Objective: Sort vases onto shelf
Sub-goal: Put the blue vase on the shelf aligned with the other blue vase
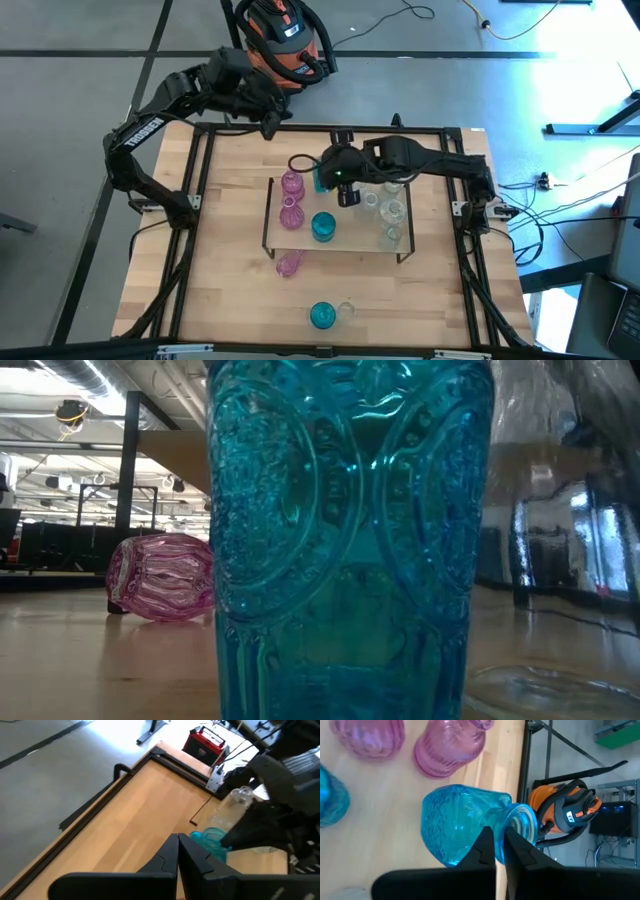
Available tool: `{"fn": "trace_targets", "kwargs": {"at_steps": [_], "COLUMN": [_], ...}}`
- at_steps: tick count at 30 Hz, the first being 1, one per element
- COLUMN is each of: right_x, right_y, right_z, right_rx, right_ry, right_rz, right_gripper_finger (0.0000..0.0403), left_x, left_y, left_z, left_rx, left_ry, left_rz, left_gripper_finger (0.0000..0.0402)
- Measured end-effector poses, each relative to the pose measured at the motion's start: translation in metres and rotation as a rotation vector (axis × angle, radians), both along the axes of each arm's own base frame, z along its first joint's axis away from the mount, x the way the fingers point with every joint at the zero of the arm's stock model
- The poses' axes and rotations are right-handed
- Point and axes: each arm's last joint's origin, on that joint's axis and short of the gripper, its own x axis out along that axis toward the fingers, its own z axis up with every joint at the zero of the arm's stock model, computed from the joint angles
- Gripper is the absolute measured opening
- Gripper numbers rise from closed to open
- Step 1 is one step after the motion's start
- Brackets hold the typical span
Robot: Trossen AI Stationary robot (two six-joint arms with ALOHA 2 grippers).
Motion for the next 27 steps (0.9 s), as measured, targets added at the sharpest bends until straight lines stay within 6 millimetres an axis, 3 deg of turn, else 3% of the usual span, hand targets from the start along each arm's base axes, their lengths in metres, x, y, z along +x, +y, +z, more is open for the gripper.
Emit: {"fn": "trace_targets", "kwargs": {"at_steps": [10, 27], "right_x": [0.007, 0.011], "right_y": [0.025, 0.022], "right_z": [-0.012, -0.021], "right_rx": [0.009, 0.063], "right_ry": [0.045, 0.068], "right_rz": [0.067, 0.034], "right_gripper_finger": [0.0000, 0.0000], "left_x": [0.001, 0.001], "left_y": [-0.005, -0.005], "left_z": [-0.003, -0.003], "left_rx": [0.013, 0.014], "left_ry": [0.047, 0.047], "left_rz": [0.023, 0.025], "left_gripper_finger": [0.0000, 0.0000]}}
